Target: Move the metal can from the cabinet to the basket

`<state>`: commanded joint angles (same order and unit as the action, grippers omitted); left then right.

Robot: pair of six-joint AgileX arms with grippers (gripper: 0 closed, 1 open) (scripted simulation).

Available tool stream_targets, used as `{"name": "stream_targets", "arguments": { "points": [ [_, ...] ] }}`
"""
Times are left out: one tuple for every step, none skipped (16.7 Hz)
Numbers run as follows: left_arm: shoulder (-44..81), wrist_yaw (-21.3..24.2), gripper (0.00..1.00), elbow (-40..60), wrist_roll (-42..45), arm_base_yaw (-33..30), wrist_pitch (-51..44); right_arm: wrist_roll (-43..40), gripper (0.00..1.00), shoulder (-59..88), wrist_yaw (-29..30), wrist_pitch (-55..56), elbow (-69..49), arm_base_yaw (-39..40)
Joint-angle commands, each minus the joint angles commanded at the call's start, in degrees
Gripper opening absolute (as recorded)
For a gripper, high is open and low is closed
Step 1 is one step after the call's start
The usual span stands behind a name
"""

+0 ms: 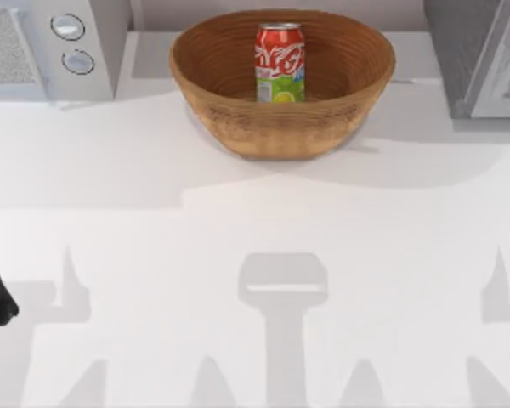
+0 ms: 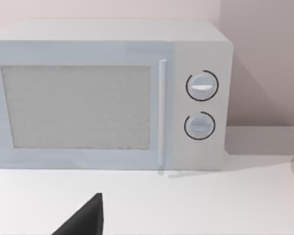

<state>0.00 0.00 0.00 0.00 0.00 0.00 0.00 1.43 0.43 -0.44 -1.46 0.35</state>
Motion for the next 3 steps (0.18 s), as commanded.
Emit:
{"name": "stream_targets", "arguments": {
  "points": [
    [0.0,0.0,1.0,0.0,0.0,0.0,0.0,0.0,1.0,-1.01,-0.3,0.31,1.03,-0.25],
    [0.0,0.0,1.0,0.0,0.0,0.0,0.0,0.0,1.0,-1.43,-0.43,0.44,1.46,-0.35],
    [0.0,0.0,1.0,0.0,0.0,0.0,0.0,0.0,1.0,-1.43,-0.43,0.44,1.46,-0.35]
  ]
}}
